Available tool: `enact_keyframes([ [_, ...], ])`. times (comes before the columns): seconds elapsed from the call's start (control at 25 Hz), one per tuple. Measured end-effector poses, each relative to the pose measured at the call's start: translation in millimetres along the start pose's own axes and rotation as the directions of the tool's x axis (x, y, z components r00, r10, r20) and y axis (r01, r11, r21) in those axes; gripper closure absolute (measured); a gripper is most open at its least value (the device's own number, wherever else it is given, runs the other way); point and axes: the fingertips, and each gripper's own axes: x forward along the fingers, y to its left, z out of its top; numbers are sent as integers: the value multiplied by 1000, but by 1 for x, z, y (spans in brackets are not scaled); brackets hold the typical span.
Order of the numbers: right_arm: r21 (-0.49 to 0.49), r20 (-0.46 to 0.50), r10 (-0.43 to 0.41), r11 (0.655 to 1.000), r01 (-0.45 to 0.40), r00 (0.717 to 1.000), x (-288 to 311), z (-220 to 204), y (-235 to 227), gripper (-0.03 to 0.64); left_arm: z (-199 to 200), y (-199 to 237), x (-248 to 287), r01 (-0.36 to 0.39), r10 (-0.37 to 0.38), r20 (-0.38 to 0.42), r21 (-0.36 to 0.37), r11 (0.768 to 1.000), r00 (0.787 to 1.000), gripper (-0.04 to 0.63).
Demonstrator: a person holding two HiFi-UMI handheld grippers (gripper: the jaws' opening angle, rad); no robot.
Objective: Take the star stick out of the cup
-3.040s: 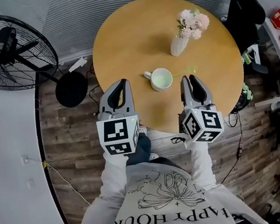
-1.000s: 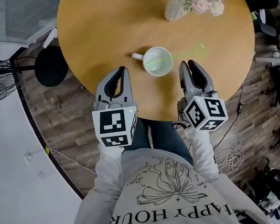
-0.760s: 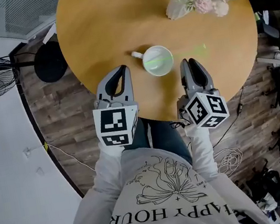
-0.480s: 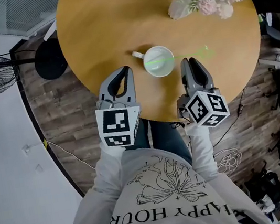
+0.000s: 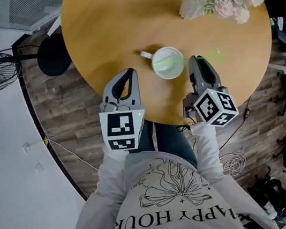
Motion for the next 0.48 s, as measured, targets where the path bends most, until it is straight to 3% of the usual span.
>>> enact_keyframes([
  [0.48, 12, 35, 64, 998, -65, 997, 2, 7, 18, 561, 0, 3, 0, 5, -5, -2, -4, 1000, 1000, 588],
])
